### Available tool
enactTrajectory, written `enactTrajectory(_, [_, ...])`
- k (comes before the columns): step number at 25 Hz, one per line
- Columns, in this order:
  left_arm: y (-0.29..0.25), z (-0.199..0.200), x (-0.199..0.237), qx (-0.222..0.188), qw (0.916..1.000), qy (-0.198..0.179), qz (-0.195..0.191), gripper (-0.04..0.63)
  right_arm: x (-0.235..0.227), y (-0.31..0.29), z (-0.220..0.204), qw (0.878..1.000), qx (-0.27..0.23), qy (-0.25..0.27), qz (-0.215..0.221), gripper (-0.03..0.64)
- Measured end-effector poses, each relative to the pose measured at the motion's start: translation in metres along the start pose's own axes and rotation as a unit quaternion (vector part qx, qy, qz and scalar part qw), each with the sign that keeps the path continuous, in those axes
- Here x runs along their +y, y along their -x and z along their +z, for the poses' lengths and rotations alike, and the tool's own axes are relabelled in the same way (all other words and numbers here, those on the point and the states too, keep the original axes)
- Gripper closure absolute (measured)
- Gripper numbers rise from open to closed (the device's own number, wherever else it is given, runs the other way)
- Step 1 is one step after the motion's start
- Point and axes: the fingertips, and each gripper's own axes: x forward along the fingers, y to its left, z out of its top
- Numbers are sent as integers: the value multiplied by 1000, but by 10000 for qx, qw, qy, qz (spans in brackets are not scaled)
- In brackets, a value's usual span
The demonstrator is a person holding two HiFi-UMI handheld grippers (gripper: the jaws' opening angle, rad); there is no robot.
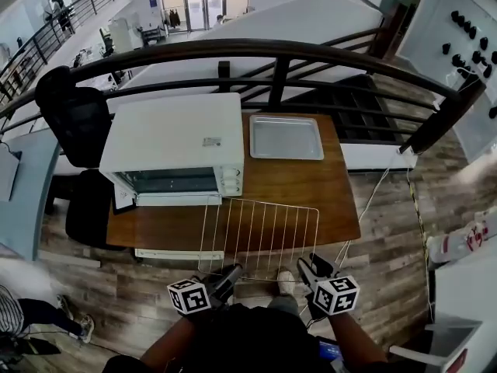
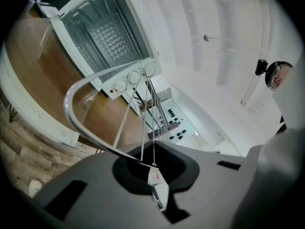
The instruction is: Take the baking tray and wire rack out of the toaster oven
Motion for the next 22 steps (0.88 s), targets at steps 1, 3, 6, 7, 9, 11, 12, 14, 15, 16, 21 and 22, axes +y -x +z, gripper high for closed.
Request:
enactTrajectory(1, [-9,-3,-1,16,10000,-56,43,586,-10,-3,2,10000,29,21,41,449])
enactTrajectory(3, [-29,-9,-2,15,9999,-108,126,586,-32,-7,5,9998,115,145,114,449])
enactTrajectory(6, [-69,-21,-7,-175,9995,53,275,586,-73,-6,14,9989,234,305,263,446])
enactTrajectory(7, [-82,-26,-11,-245,9991,118,328,586,-88,-4,18,9986,255,341,320,445])
enactTrajectory(9, [-110,-38,-16,-328,9984,187,427,586,-119,-2,23,9978,303,420,413,445])
enactTrajectory(11, [-137,-47,-20,-398,9976,224,521,586,-148,-1,27,9971,369,461,480,445])
enactTrajectory(12, [-148,-50,-21,-431,9972,239,561,586,-160,-1,29,9968,391,471,513,445])
enactTrajectory(14, [-164,-54,-24,-469,9965,270,637,586,-177,1,32,9962,419,499,581,445])
enactTrajectory(15, [-171,-57,-25,-470,9961,301,679,585,-184,2,33,9959,435,502,609,443])
enactTrajectory(16, [-178,-59,-25,-460,9957,351,730,584,-191,2,33,9958,459,486,627,443])
enactTrajectory(21, [-196,-70,-12,-328,9917,746,990,584,-213,-9,25,9950,710,358,600,443])
enactTrajectory(22, [-198,-72,-9,-303,9910,822,1017,584,-215,-11,21,9944,806,346,590,442])
